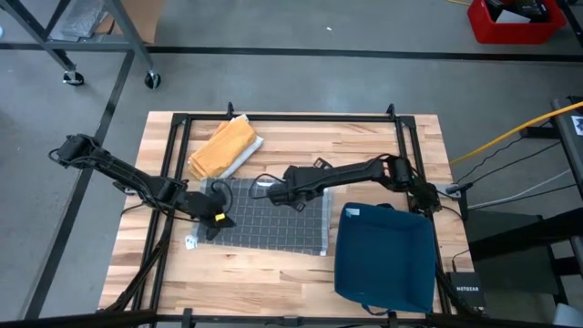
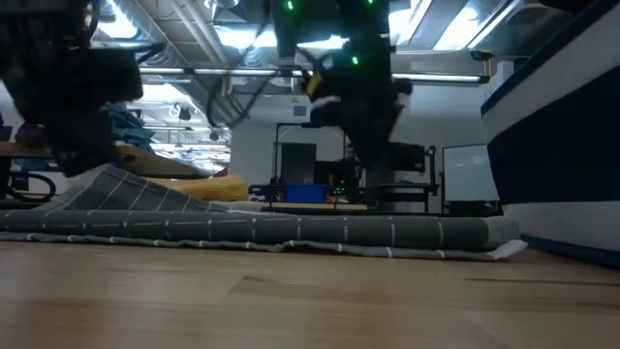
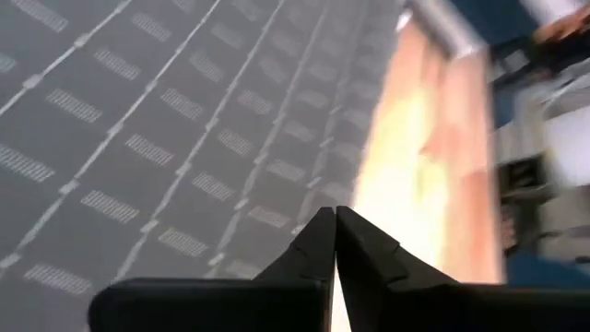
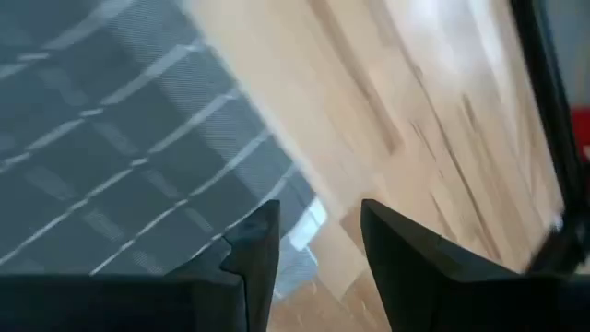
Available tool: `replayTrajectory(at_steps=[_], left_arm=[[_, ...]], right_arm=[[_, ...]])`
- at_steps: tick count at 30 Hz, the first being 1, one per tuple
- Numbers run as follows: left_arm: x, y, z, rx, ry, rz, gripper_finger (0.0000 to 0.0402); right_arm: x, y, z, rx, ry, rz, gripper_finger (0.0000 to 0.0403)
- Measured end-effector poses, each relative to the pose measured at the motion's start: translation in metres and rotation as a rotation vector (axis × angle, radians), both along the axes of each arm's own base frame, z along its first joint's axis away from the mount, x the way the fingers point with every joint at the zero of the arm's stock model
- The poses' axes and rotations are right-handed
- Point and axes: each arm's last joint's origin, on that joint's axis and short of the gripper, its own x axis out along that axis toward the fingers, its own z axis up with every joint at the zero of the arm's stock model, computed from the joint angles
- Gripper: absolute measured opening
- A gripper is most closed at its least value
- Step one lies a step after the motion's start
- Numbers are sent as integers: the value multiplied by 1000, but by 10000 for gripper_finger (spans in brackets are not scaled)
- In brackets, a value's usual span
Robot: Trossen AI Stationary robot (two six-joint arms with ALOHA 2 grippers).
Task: Fold towel
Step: Fold the gray towel
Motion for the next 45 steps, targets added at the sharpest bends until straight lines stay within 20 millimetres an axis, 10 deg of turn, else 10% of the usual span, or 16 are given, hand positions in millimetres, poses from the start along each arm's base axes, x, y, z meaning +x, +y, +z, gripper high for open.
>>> replayTrajectory(at_steps=[15,32,45], left_arm=[[-8,-29,-12,-33,94,-122,1],[-17,-31,-39,-9,324,143,0],[-18,-30,-40,18,317,151,0]], right_arm=[[14,7,-1,125,87,532,156],[7,16,-67,359,-32,484,156],[11,114,-68,518,-300,537,156]])
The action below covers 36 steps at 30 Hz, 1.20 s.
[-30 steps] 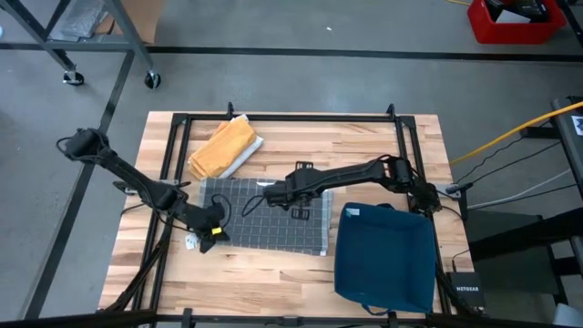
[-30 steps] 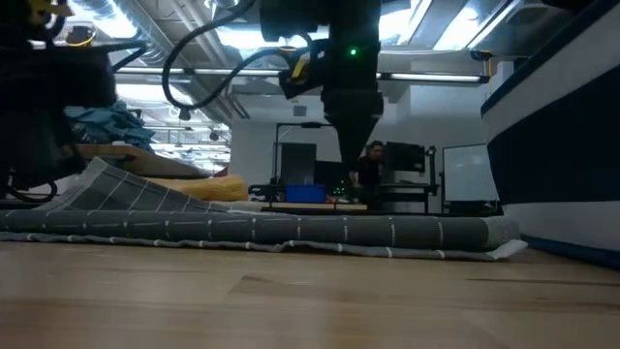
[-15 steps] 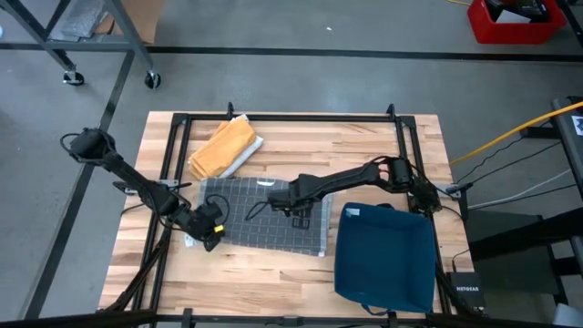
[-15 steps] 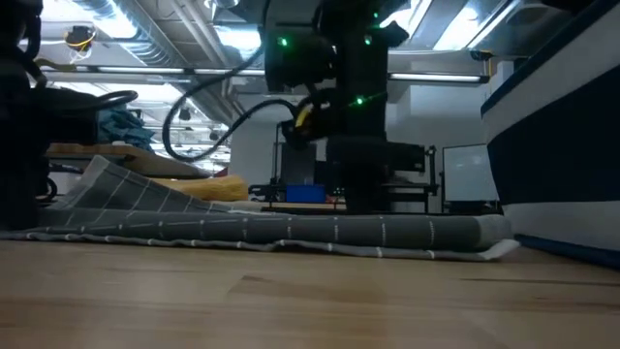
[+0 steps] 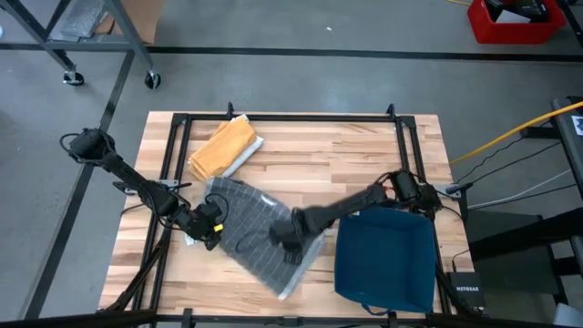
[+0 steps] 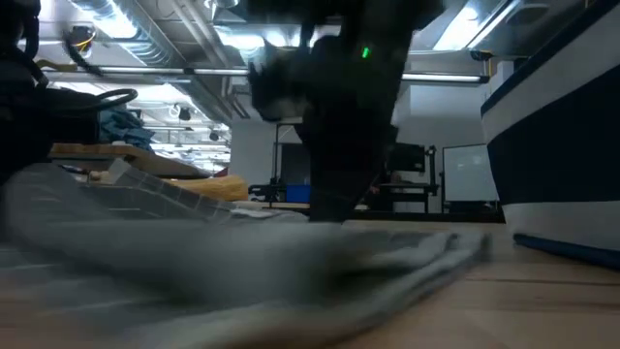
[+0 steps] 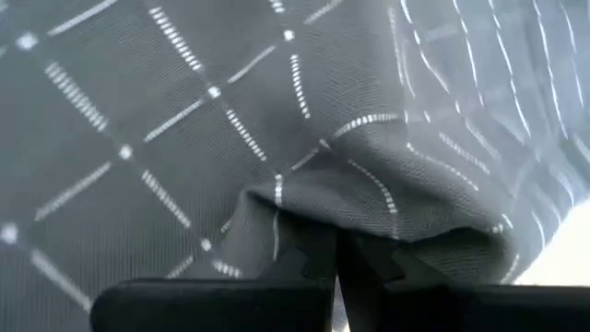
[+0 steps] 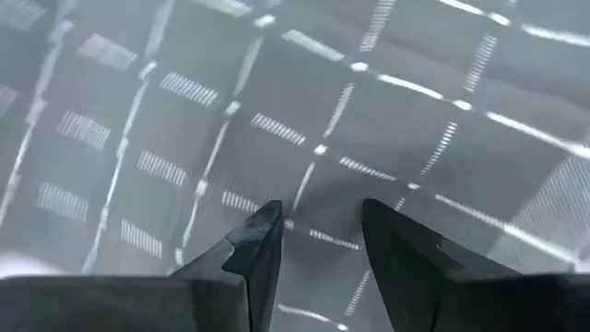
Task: Fold towel
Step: Fold the gray towel
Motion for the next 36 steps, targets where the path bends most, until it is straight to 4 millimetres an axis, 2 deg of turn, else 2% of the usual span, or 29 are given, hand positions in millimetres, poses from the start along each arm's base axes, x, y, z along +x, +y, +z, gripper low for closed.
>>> replayTrajectory(at_steps=[6,10,13,17,21,24,27,31,36], left_arm=[[-1,-2,0,34,14,-153,0],[-1,-2,0,140,-5,-314,0],[-1,-2,0,206,-19,-396,0],[0,-3,1,192,-28,-364,0],[5,-8,13,205,-69,-364,0],[12,-13,32,226,-162,-374,0],[16,-15,48,266,-183,-400,0],[14,-15,66,312,-111,-415,0],[5,-14,69,342,22,-411,0]], right_arm=[[-9,62,1,99,-115,5,156],[-18,92,-5,119,-146,-10,156],[-22,106,-7,123,-169,-35,156],[-24,111,-6,72,-220,-99,156],[-17,102,11,-60,-341,-178,156],[-8,85,28,-155,-417,-223,156],[3,60,32,-224,-418,-261,156],[17,22,31,-238,-383,-282,156],[28,-25,29,-268,-318,-290,156]])
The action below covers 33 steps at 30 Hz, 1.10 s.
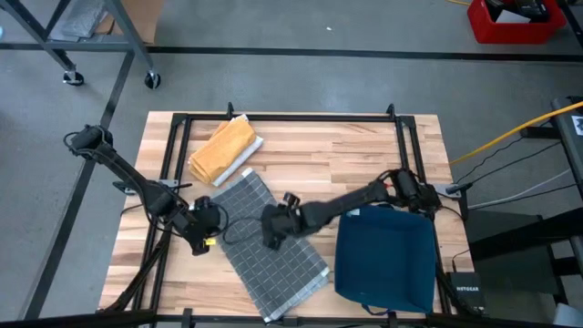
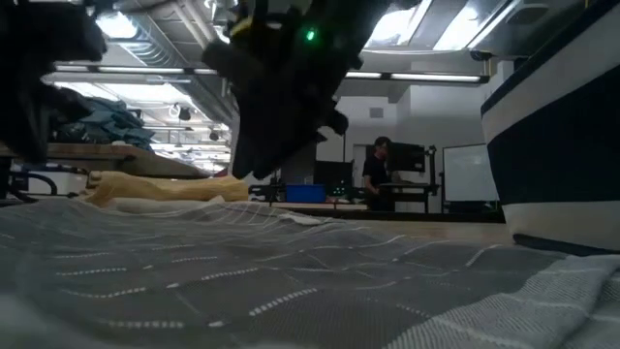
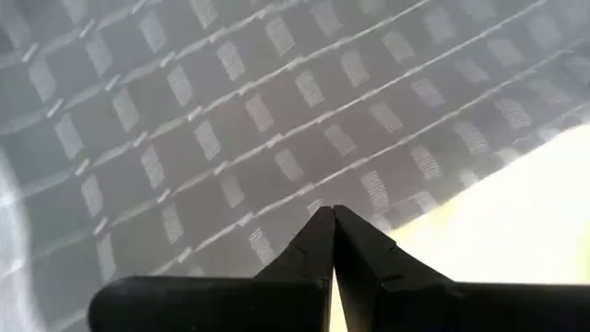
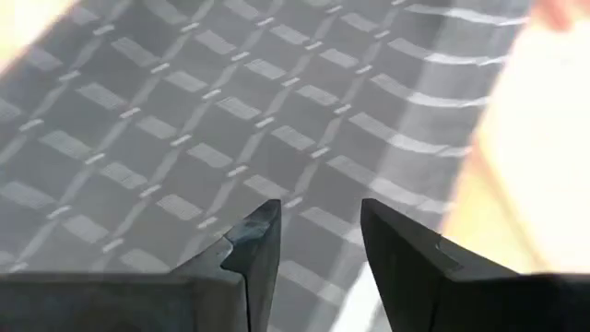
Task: Fold towel
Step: Fold the gray towel
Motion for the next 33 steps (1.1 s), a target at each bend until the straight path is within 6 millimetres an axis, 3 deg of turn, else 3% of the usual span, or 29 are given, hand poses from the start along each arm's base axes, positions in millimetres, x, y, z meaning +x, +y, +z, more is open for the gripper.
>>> replayTrajectory(at_steps=[6,14,23,27,33], left_arm=[[-15,11,-15,52,146,163,0],[-20,17,-28,64,133,271,0],[-24,20,-34,60,144,319,0],[-24,20,-34,62,143,317,0],[-23,20,-34,58,137,326,0]], right_arm=[[9,-45,0,-38,23,-12,156],[17,-88,-2,-12,23,-7,156],[35,-98,-23,63,-79,49,156],[37,-98,-42,59,-44,50,156],[39,-101,-57,40,-40,-46,156]])
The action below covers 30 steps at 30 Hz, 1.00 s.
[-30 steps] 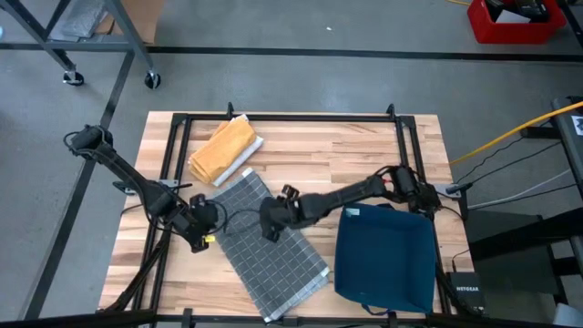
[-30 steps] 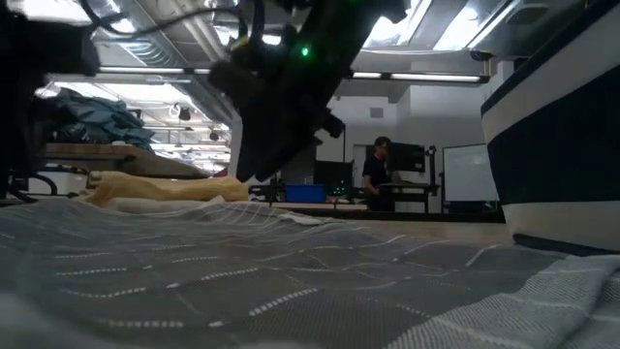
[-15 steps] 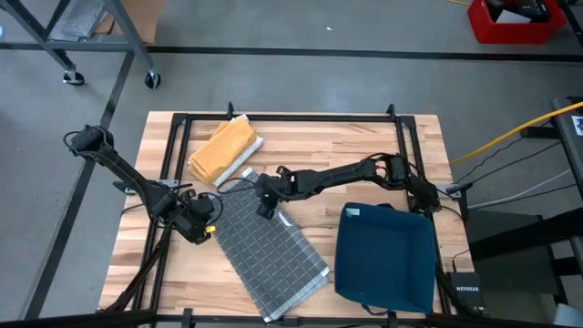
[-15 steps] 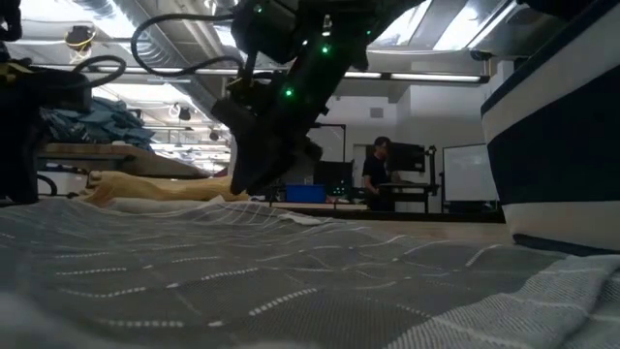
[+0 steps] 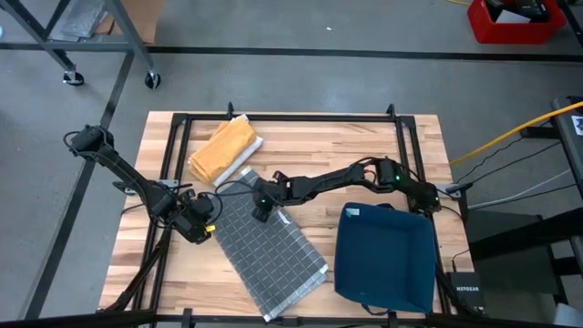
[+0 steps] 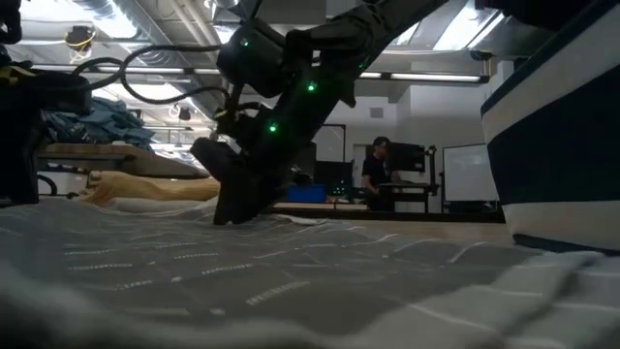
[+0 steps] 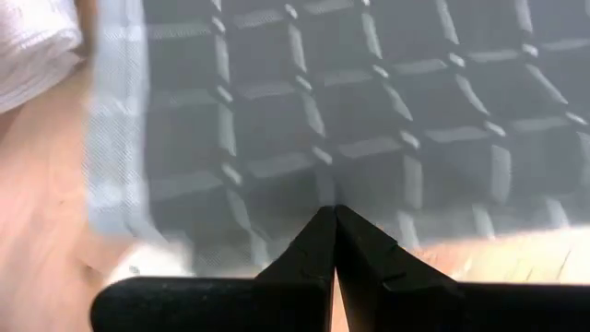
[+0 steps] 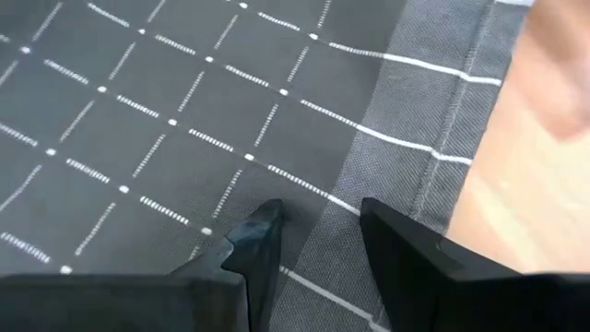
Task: Fold towel
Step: Fold the gray towel
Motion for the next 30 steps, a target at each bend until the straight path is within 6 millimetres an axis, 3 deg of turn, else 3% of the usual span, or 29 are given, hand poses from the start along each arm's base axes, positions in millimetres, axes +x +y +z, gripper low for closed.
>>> replayTrajectory(at_steps=[7,18,23,27,30], left_arm=[[1,0,0,-5,-6,1,0],[1,-1,0,-10,-12,-6,0],[1,-1,0,-11,-11,-7,0],[3,-2,1,-39,-38,26,0],[9,-6,4,-64,-121,26,0]], right_arm=[[-7,-13,-1,-52,66,-105,156],[-34,-14,-9,-6,297,-280,156],[-39,-15,-10,38,312,-403,156],[-39,-13,-3,53,279,-423,156],[-36,-4,14,-29,229,-402,156]])
